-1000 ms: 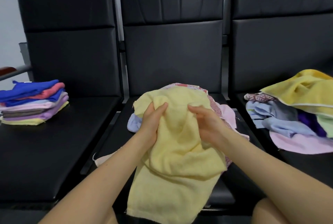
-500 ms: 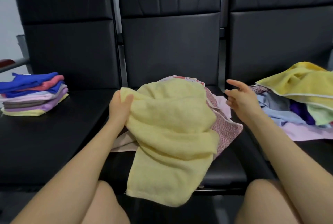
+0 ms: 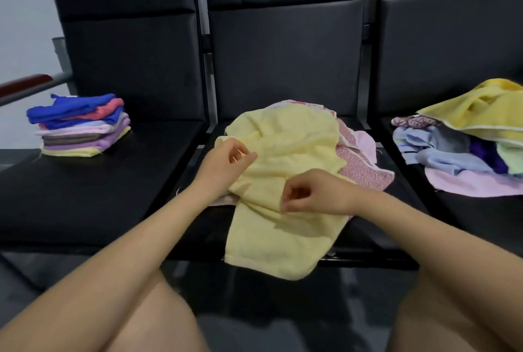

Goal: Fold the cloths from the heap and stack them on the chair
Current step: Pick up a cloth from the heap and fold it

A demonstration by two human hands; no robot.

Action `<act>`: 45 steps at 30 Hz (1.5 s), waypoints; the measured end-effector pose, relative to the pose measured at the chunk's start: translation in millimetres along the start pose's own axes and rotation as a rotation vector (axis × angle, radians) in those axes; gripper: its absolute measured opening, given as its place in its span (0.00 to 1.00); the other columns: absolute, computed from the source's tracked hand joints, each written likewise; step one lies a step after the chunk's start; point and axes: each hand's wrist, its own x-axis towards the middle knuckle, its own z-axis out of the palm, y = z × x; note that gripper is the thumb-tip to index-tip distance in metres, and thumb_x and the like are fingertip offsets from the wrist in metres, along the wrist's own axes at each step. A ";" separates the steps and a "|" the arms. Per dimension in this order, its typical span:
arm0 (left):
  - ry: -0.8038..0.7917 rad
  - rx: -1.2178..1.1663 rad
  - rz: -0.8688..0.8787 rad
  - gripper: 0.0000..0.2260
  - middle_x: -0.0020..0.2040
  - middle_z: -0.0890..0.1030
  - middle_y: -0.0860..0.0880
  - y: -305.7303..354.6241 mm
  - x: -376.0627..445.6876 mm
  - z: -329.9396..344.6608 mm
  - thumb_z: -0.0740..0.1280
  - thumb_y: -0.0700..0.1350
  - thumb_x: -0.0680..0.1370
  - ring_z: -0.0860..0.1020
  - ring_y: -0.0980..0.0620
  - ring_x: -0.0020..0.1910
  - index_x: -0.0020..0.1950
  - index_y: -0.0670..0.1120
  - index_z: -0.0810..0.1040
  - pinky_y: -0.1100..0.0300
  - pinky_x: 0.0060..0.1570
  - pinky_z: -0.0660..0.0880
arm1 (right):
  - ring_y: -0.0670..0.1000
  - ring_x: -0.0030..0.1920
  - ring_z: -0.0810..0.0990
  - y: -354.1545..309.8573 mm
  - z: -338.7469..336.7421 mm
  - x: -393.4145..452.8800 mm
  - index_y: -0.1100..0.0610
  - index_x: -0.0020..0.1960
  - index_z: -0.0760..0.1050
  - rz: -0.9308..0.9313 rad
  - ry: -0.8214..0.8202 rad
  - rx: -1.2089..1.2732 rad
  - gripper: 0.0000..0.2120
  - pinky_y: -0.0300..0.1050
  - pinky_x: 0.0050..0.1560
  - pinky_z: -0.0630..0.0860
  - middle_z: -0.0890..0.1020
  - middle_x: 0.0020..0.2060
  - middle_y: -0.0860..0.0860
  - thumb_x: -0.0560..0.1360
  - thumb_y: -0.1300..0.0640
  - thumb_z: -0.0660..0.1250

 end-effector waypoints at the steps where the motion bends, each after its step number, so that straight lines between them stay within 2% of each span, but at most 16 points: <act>1: -0.077 0.018 0.024 0.06 0.39 0.78 0.53 2.5 -11.8 -2.4 0.69 0.54 0.76 0.75 0.56 0.39 0.43 0.52 0.78 0.58 0.41 0.75 | 0.45 0.37 0.77 2.5 4.8 -5.7 0.55 0.44 0.82 -0.015 -0.060 -0.090 0.06 0.39 0.41 0.73 0.83 0.38 0.49 0.72 0.53 0.74; 6: -0.521 0.326 0.247 0.07 0.45 0.78 0.58 -11.7 -54.9 4.1 0.69 0.59 0.74 0.75 0.61 0.46 0.47 0.57 0.80 0.60 0.50 0.75 | 0.43 0.49 0.73 25.7 5.1 -30.2 0.50 0.56 0.79 -0.103 -0.051 -0.340 0.18 0.38 0.50 0.70 0.75 0.48 0.44 0.69 0.44 0.74; 10: -0.522 0.340 0.406 0.07 0.49 0.75 0.58 -23.1 -62.7 19.7 0.70 0.57 0.74 0.71 0.61 0.51 0.48 0.57 0.77 0.60 0.54 0.71 | 0.48 0.48 0.73 35.4 10.8 -36.3 0.52 0.46 0.81 -0.254 0.047 -0.463 0.13 0.47 0.49 0.75 0.76 0.46 0.47 0.69 0.43 0.68; 12: -0.512 0.321 0.465 0.04 0.48 0.75 0.57 -22.6 -62.9 22.8 0.69 0.53 0.76 0.71 0.60 0.50 0.46 0.54 0.77 0.60 0.52 0.71 | 0.47 0.46 0.72 36.4 13.8 -34.1 0.53 0.43 0.80 -0.261 0.090 -0.449 0.13 0.45 0.47 0.73 0.76 0.44 0.47 0.71 0.44 0.65; 14: -0.501 0.256 0.459 0.04 0.45 0.75 0.55 -16.6 -60.2 23.1 0.67 0.49 0.79 0.72 0.60 0.46 0.46 0.50 0.75 0.62 0.48 0.70 | 0.46 0.45 0.73 29.9 9.6 -31.2 0.53 0.43 0.77 -0.177 0.133 -0.288 0.11 0.41 0.46 0.70 0.77 0.42 0.47 0.73 0.46 0.63; 16: -0.391 0.033 0.305 0.05 0.40 0.74 0.55 -3.5 -53.1 16.7 0.64 0.45 0.81 0.71 0.63 0.38 0.44 0.49 0.73 0.64 0.42 0.68 | 0.45 0.40 0.74 20.2 -0.4 -28.2 0.51 0.42 0.73 -0.073 0.235 0.047 0.05 0.38 0.42 0.70 0.78 0.39 0.47 0.76 0.52 0.64; 18: -0.221 -0.205 0.131 0.06 0.37 0.73 0.54 11.7 -42.3 6.5 0.62 0.44 0.81 0.69 0.62 0.35 0.45 0.50 0.73 0.63 0.39 0.67 | 0.43 0.34 0.70 7.3 -8.5 -23.3 0.52 0.42 0.72 -0.016 0.351 0.347 0.08 0.35 0.34 0.67 0.75 0.33 0.46 0.79 0.58 0.63; 24: -0.118 -0.540 -0.067 0.10 0.42 0.77 0.55 32.7 -19.3 -0.8 0.63 0.49 0.80 0.75 0.54 0.46 0.41 0.55 0.80 0.56 0.51 0.72 | 0.44 0.35 0.76 -15.9 -27.2 -3.5 0.56 0.42 0.77 0.153 0.243 0.862 0.09 0.34 0.34 0.72 0.78 0.34 0.46 0.80 0.59 0.62; 26: -0.092 -0.503 -0.113 0.10 0.46 0.79 0.54 27.1 -7.6 3.1 0.64 0.50 0.79 0.77 0.52 0.50 0.40 0.56 0.81 0.53 0.54 0.73 | 0.47 0.41 0.79 -7.1 -32.0 6.6 0.55 0.45 0.78 0.285 0.344 0.684 0.09 0.38 0.39 0.74 0.81 0.39 0.47 0.80 0.53 0.62; 28: -0.082 -0.396 -0.198 0.07 0.50 0.79 0.53 18.9 2.3 11.6 0.64 0.51 0.79 0.77 0.51 0.53 0.44 0.55 0.80 0.57 0.50 0.74 | 0.48 0.44 0.77 10.4 -26.9 17.4 0.52 0.49 0.76 0.348 0.496 0.219 0.11 0.42 0.43 0.73 0.79 0.42 0.46 0.80 0.46 0.61; 30: -0.088 -0.277 -0.283 0.07 0.52 0.78 0.54 8.6 9.3 22.1 0.62 0.51 0.80 0.75 0.54 0.52 0.51 0.52 0.79 0.62 0.41 0.70 | 0.49 0.48 0.75 20.7 -12.7 21.8 0.52 0.54 0.75 0.217 0.597 -0.092 0.14 0.46 0.49 0.72 0.77 0.45 0.47 0.78 0.43 0.61; 32: -0.085 -0.212 -0.321 0.09 0.54 0.78 0.53 -4.1 15.7 27.1 0.62 0.51 0.81 0.75 0.53 0.52 0.54 0.49 0.78 0.61 0.43 0.72 | 0.49 0.50 0.72 21.1 1.5 19.5 0.55 0.54 0.76 -0.022 0.646 -0.213 0.21 0.45 0.52 0.69 0.75 0.47 0.49 0.73 0.39 0.63; 35: -0.076 -0.092 -0.305 0.08 0.51 0.79 0.51 -19.3 24.0 24.6 0.63 0.50 0.80 0.77 0.50 0.53 0.53 0.49 0.79 0.54 0.52 0.74 | 0.49 0.46 0.71 13.1 17.5 14.4 0.53 0.50 0.77 -0.276 0.578 -0.504 0.24 0.44 0.46 0.67 0.76 0.44 0.48 0.68 0.34 0.64; 37: -0.066 -0.018 -0.263 0.08 0.48 0.79 0.52 -25.1 26.7 23.9 0.64 0.50 0.80 0.78 0.50 0.52 0.51 0.48 0.79 0.56 0.49 0.73 | 0.51 0.44 0.73 12.6 26.0 16.4 0.53 0.49 0.76 -0.285 0.499 -0.649 0.21 0.45 0.42 0.69 0.77 0.42 0.48 0.68 0.36 0.63; 41: -0.007 0.119 0.031 0.08 0.47 0.76 0.59 -18.1 17.5 19.2 0.63 0.50 0.80 0.76 0.59 0.49 0.52 0.50 0.80 0.64 0.46 0.70 | 0.53 0.45 0.77 9.9 16.0 22.2 0.56 0.48 0.79 -0.043 0.436 -0.294 0.09 0.49 0.44 0.72 0.80 0.41 0.51 0.77 0.50 0.65; 45: -0.221 0.066 0.234 0.16 0.48 0.80 0.58 5.5 -1.9 22.7 0.62 0.63 0.74 0.76 0.61 0.50 0.51 0.54 0.82 0.64 0.51 0.72 | 0.46 0.37 0.73 7.6 0.1 21.0 0.60 0.43 0.79 0.088 0.374 0.159 0.09 0.42 0.41 0.70 0.79 0.35 0.51 0.78 0.55 0.66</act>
